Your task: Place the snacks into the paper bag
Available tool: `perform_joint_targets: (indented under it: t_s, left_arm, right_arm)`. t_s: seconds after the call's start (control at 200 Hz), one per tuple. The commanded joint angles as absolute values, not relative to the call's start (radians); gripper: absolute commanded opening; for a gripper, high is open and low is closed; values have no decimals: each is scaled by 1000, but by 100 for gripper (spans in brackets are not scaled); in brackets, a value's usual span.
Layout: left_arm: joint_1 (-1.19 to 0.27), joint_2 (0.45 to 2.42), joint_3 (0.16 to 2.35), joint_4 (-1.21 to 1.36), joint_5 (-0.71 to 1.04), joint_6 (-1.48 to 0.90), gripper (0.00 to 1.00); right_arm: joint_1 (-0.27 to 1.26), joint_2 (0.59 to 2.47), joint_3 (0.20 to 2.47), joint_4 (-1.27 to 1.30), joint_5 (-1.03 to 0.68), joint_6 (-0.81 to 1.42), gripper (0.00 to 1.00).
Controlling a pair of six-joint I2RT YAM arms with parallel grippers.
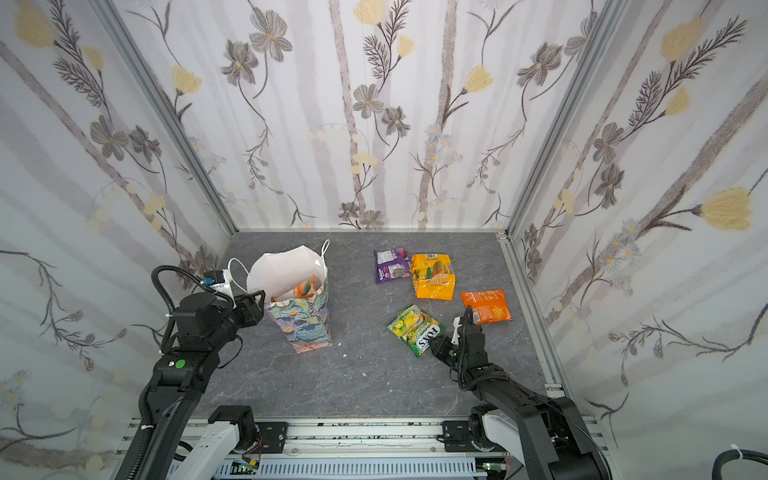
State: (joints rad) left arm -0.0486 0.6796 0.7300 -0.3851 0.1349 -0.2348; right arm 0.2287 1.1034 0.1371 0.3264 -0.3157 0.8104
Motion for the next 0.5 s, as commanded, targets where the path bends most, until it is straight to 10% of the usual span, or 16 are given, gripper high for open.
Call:
perform_joint_targets:
  t_s: [0.0,0.205,0.495]
  left_arm:
    - [-47,680,727,-380,133,-224,54]
    - [-48,680,727,-380,132,-224,54]
    - [-47,678,726,-380,135,-224,54]
  right_arm:
    - [230,1123,131,410,-327,830,22]
    - [230,1120,142,432,-336,833,0]
    - [230,968,210,290,-332,761,0]
